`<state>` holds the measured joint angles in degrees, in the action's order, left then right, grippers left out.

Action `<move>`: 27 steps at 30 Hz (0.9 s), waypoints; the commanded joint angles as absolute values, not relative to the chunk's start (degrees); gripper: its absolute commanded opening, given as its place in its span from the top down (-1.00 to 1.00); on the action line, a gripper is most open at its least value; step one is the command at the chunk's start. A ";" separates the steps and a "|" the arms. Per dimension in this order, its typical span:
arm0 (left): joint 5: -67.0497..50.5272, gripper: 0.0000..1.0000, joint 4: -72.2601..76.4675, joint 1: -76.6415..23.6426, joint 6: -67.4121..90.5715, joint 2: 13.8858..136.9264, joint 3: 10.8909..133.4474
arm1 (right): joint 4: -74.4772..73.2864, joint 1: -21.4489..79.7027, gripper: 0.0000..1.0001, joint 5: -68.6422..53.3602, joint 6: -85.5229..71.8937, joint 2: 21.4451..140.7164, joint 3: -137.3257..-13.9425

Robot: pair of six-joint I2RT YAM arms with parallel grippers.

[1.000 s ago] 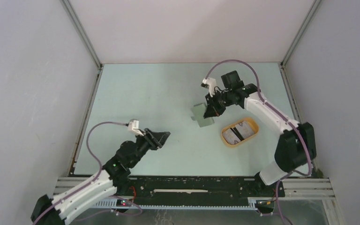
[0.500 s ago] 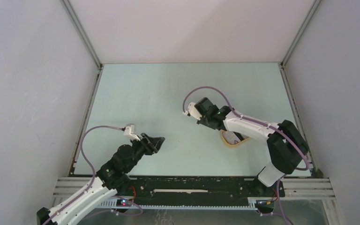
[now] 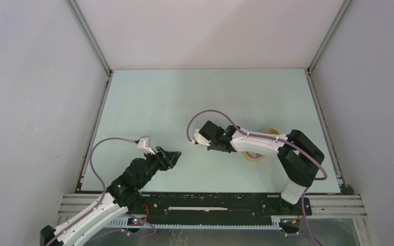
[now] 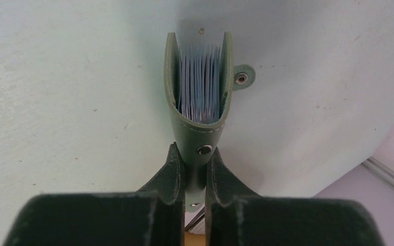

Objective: Put the credit cards into the card holder
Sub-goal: Close the card holder at the center of the board.

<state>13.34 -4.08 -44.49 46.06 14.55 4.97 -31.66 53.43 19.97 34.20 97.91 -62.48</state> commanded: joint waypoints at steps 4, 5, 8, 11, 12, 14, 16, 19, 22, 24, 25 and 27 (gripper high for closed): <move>14.31 -0.17 -4.03 -44.21 46.06 12.32 3.65 | -37.96 57.25 0.43 6.16 30.17 102.70 -62.45; 14.43 -0.17 -4.17 -44.21 46.01 12.09 3.66 | -38.43 57.34 0.35 5.02 30.09 102.86 -62.43; 14.73 -0.17 -4.60 -44.21 45.97 11.85 3.75 | -39.33 57.41 0.12 2.78 30.05 103.05 -62.48; 14.85 -0.17 -4.46 -44.22 45.97 12.16 3.99 | -40.30 57.15 -0.07 -0.18 30.32 102.46 -62.79; 14.78 -0.17 -4.41 -44.21 45.97 12.32 4.07 | -40.65 57.01 -0.13 -1.91 30.32 102.17 -63.08; 14.53 -0.17 -4.10 -44.23 45.88 12.79 4.21 | -41.77 56.43 -0.21 -4.59 30.52 101.07 -63.77; 14.24 -0.17 -3.91 -44.21 45.89 13.13 4.28 | -42.96 55.52 -0.30 -7.76 30.91 99.05 -64.66; 13.87 -0.17 -3.29 -44.21 45.97 13.39 4.17 | -44.57 53.77 -0.37 -11.17 31.64 95.65 -66.10; 13.06 -0.18 -1.84 -44.21 45.92 13.51 4.10 | -46.17 50.88 -0.38 -16.01 32.36 91.95 -67.58; 12.20 -0.18 -0.30 -44.21 45.84 13.90 3.71 | -47.01 48.33 -0.39 -19.33 32.76 89.83 -68.37; 11.45 -0.18 2.16 -44.21 45.86 14.35 3.44 | -47.28 46.79 -0.38 -21.10 32.93 88.96 -68.76; 9.54 -0.18 6.40 -44.21 45.88 15.92 2.77 | -47.60 43.67 -0.39 -24.17 33.29 87.42 -69.39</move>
<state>12.73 -2.46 -44.49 46.06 13.85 4.43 -45.78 49.10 -14.48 32.64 92.90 -65.89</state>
